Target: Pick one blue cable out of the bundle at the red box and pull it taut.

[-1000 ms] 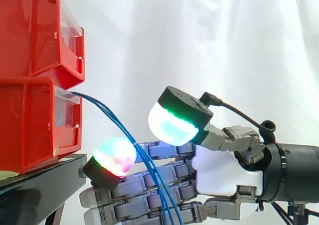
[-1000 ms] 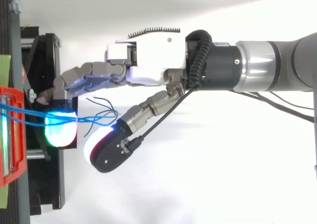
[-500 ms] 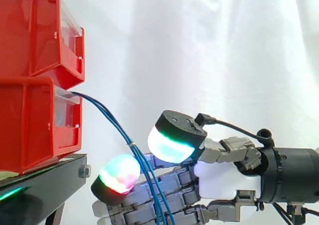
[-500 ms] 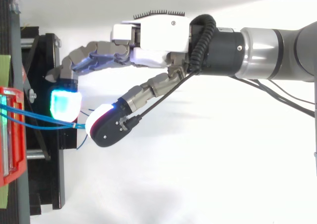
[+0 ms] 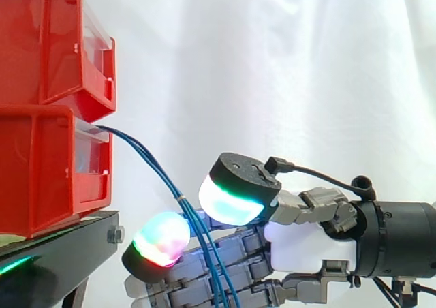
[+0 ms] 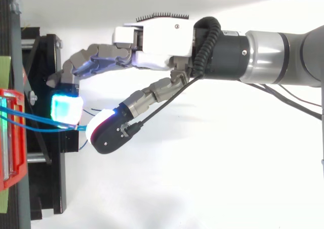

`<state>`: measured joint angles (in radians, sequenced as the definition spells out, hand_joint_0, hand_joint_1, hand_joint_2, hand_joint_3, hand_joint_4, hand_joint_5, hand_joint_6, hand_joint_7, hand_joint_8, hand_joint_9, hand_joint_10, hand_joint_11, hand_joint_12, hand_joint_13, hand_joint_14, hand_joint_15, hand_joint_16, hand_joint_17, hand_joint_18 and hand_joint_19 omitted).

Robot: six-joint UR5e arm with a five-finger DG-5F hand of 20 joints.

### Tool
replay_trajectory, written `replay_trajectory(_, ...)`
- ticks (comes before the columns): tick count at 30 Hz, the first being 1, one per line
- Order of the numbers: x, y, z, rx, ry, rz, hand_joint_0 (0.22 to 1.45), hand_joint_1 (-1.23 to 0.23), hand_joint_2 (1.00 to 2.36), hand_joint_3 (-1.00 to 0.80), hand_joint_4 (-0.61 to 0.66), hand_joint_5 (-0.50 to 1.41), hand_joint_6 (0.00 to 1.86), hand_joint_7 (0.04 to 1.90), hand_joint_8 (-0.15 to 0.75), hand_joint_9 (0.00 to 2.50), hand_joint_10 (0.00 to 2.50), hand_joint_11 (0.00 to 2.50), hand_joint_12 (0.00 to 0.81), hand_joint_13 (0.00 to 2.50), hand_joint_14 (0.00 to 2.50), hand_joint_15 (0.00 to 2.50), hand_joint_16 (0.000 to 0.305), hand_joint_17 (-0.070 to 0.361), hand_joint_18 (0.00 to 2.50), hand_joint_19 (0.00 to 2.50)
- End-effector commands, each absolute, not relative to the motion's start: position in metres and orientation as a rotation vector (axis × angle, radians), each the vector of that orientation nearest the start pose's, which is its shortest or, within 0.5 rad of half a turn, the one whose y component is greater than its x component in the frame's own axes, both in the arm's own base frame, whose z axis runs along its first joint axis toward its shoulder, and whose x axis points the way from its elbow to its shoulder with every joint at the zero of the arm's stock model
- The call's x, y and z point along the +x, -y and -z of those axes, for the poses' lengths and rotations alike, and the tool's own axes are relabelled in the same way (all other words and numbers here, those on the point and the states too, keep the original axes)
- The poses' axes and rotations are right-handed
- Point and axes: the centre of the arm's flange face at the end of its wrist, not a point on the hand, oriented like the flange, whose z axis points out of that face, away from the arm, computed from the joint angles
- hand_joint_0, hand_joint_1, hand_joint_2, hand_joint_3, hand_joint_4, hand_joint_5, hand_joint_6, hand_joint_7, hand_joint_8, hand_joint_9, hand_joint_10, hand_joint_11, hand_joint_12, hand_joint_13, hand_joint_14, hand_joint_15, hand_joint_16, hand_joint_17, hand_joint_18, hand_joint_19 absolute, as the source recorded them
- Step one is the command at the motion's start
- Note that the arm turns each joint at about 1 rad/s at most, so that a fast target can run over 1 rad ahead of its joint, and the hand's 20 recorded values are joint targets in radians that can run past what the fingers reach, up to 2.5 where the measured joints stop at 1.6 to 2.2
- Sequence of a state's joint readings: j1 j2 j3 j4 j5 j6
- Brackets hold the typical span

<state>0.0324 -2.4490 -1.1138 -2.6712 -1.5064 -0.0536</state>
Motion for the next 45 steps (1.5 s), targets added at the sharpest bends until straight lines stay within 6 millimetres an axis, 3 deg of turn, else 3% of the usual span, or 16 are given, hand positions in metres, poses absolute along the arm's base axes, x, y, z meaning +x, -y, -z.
replay_trajectory(1,0.794,0.112,-0.180,1.141,-1.180,-1.163,0.59,-0.82,1.00,-0.50,0.22,-0.16,0.75,0.87,0.288,0.39,0.00,0.10,0.333,0.29,0.00,0.12,0.049,0.110,0.23,0.14)
replay_trajectory(9,0.794,0.109,-0.184,1.107,-1.198,-1.134,0.62,-0.83,1.01,-0.39,0.19,-0.17,0.81,0.86,0.283,0.39,0.00,0.11,0.331,0.29,0.00,0.12,0.049,0.110,0.24,0.14)
replay_trajectory(14,0.794,0.109,-0.201,1.074,-1.192,-1.124,0.62,-0.83,1.01,-0.39,0.19,-0.17,0.85,0.83,0.286,0.40,0.00,0.12,0.332,0.30,0.00,0.12,0.048,0.109,0.24,0.14)
replay_trajectory(28,0.793,0.109,-0.204,1.070,-1.189,-1.125,0.63,-0.84,1.02,-0.16,0.11,-0.19,0.90,0.91,0.293,0.45,0.00,0.20,0.333,0.32,0.00,0.13,0.049,0.110,0.28,0.13)
replay_trajectory(37,0.793,0.110,-0.204,1.073,-1.191,-1.122,0.58,-0.81,1.00,-0.45,0.18,-0.18,0.89,0.81,0.304,0.48,0.00,0.22,0.337,0.34,0.01,0.14,0.049,0.110,0.29,0.17)
replay_trajectory(45,0.793,0.110,-0.203,1.074,-1.192,-1.122,0.57,-0.78,1.00,-0.49,0.19,-0.16,0.87,0.90,0.323,0.57,0.00,0.25,0.337,0.39,0.01,0.16,0.048,0.109,0.34,0.19)
